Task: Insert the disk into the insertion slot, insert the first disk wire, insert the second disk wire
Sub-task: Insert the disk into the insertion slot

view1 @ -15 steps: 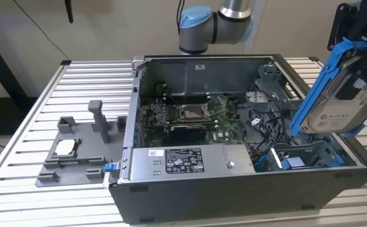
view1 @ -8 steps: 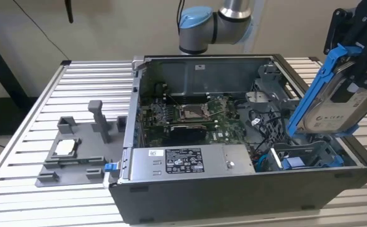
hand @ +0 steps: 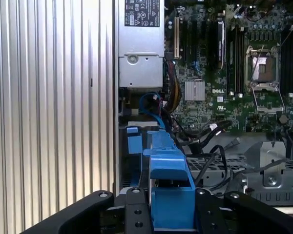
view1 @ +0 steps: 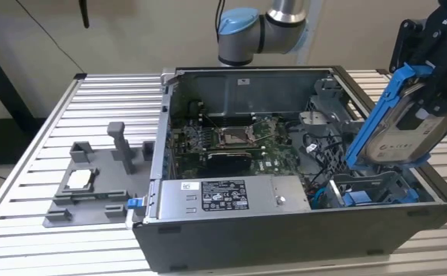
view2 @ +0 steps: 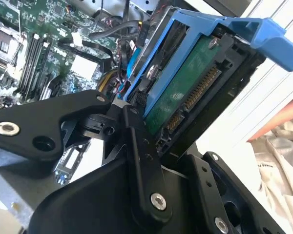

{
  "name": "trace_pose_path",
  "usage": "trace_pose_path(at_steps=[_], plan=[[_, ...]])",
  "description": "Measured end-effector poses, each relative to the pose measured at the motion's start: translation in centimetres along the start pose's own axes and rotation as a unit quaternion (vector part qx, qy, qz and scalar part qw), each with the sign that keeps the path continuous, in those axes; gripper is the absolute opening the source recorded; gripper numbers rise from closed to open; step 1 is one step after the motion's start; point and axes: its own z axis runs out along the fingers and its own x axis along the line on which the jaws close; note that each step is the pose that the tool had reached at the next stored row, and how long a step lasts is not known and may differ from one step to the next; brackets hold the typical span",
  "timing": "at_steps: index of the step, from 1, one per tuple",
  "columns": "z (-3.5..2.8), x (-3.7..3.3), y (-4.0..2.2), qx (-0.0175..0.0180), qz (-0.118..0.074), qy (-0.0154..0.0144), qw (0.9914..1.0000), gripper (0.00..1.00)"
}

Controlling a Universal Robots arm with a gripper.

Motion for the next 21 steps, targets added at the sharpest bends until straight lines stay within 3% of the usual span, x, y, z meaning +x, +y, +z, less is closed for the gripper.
trace_pose_path(at_steps=[10,21], plan=[[1.68,0.08,-0.05,0.0012,0.000,0.0001,1.00000,0.32],[3.23,0.16,-0.12,0.0012,0.000,0.0032,0.99999,0.32]])
